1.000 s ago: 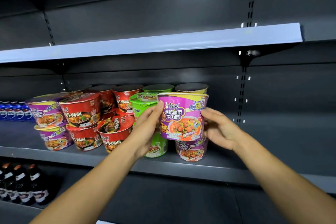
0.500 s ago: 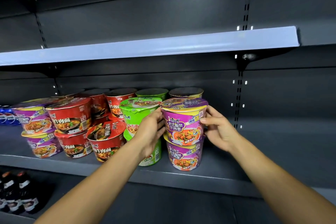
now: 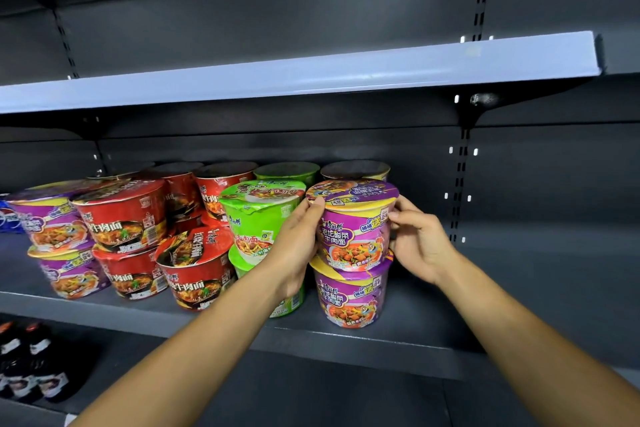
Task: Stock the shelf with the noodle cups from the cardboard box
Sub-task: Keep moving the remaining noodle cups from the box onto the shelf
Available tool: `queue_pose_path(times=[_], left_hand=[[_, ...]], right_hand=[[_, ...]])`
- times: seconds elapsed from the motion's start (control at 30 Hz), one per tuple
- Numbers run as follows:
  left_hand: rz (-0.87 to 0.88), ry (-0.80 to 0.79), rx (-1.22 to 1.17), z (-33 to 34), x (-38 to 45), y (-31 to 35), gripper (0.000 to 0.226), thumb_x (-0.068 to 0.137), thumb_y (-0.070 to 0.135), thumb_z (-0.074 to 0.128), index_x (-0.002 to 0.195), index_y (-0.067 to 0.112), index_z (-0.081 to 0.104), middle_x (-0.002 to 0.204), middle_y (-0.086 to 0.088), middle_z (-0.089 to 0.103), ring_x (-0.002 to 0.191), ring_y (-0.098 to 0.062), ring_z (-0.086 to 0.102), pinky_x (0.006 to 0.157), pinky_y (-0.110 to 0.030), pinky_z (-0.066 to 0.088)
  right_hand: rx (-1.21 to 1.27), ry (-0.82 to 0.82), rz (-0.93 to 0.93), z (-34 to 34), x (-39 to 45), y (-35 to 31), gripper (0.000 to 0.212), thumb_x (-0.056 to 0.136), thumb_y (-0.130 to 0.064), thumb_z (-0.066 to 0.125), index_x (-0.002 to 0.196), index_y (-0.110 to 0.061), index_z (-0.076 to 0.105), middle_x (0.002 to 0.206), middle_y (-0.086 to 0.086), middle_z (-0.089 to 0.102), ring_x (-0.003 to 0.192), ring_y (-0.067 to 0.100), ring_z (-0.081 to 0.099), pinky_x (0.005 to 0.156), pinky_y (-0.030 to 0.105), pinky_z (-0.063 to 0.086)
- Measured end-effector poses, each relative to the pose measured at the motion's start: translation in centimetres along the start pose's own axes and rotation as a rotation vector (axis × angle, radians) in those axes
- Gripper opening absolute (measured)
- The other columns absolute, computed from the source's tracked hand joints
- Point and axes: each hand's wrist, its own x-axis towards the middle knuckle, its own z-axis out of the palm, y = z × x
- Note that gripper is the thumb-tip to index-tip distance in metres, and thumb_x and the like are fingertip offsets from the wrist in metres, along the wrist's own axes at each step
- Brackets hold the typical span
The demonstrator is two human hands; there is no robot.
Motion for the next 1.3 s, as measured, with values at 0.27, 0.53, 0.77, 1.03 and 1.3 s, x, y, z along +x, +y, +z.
queue_pose_path(times=[0.27,0.53,0.77,1.03,1.3], left_hand=[[-0.008,0.059,-0.002,0.2,0.5,-0.5,0.03,0.102,0.037,0.036,0.095,0.023,0.062,0.083,0.015,0.073,0.067,0.008,0.066,0.066,-0.02,0.046],[-0.05,0.054,-0.002,0.5,0.0,-0.1,0.035,0.102,0.041,0.032,0.085,0.026,0.058,0.075,0.024,0.066,0.061,0.007,0.063,0.062,-0.018,0.045],[-0.091,0.053,-0.006,0.5,-0.8,0.8,0.033,0.102,0.041,0.033,0.088,0.024,0.058,0.096,0.005,0.066,0.075,0.001,0.058,0.071,-0.023,0.044],[-0.08,0.066,0.0,0.7,-1.6,1.4,0.036,0.101,0.044,0.032,0.084,0.024,0.057,0.13,-0.005,0.06,0.077,-0.001,0.056,0.087,-0.027,0.038],[-0.113,0.1,0.06,0.7,-2.5,1.2,0.036,0.101,0.044,0.032,0.107,0.02,0.057,0.135,-0.007,0.055,0.092,-0.009,0.052,0.091,-0.026,0.036]], right_hand=[[-0.034,-0.001,0.002,0.0,0.3,0.1,0.058,0.066,-0.014,0.055,0.124,-0.011,0.053,0.103,0.006,0.067,0.095,0.02,0.064,0.073,0.031,0.052],[-0.048,0.024,0.011,0.0,0.3,0.2,0.066,0.066,-0.013,0.058,0.131,-0.009,0.049,0.111,0.009,0.063,0.102,0.023,0.061,0.075,0.033,0.05],[-0.032,0.033,0.023,0.5,0.0,0.0,0.066,0.066,-0.013,0.059,0.131,-0.01,0.049,0.111,0.009,0.064,0.1,0.022,0.062,0.072,0.031,0.051],[-0.02,0.041,0.039,1.0,-0.4,-0.2,0.061,0.066,-0.013,0.06,0.126,-0.011,0.051,0.109,0.008,0.066,0.1,0.021,0.063,0.072,0.03,0.051],[-0.034,0.094,0.042,1.1,-1.4,-0.2,0.049,0.082,-0.002,0.056,0.13,-0.006,0.049,0.058,-0.008,0.064,0.069,0.006,0.064,0.075,0.028,0.045]])
